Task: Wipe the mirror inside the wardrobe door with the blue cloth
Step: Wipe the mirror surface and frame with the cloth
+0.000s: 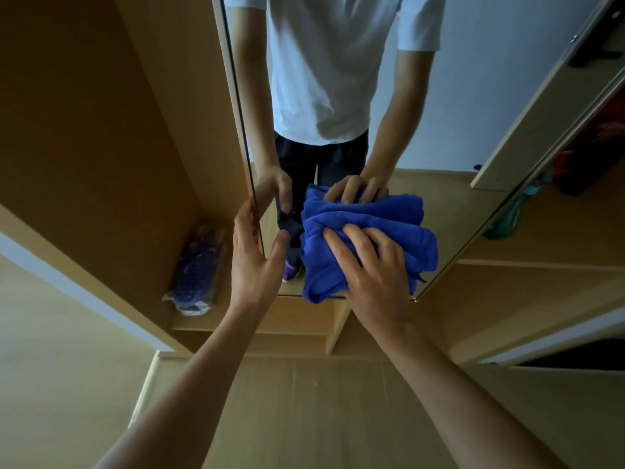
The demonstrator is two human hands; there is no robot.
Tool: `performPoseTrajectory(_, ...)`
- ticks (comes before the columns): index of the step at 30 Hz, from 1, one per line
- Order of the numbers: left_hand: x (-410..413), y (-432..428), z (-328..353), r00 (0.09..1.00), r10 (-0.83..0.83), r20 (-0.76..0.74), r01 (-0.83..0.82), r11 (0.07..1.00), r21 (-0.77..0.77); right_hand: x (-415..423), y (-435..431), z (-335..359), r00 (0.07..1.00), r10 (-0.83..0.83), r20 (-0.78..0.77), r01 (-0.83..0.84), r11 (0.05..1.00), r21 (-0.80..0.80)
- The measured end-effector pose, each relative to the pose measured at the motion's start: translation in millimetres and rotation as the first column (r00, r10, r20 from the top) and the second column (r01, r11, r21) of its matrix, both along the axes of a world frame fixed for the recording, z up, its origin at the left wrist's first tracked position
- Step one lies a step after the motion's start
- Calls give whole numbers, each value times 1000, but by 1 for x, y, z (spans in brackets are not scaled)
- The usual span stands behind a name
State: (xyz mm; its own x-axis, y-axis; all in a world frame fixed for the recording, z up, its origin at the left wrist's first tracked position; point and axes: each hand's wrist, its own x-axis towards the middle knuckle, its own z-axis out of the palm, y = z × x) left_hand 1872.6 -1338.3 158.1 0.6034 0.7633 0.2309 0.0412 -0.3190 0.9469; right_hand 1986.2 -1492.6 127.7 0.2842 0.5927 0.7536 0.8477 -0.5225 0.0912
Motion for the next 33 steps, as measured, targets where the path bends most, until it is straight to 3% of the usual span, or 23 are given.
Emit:
performPoseTrajectory(19,-6,-1,-87,986,36,-164,-54,993,-109,0,-20,-143,983,19,-184,-62,970,-235)
performPoseTrajectory(33,-5,-3,-88,975,33,-222,-78,978,-195,-1,-29,-167,829,-23,-559,-242,886,-395)
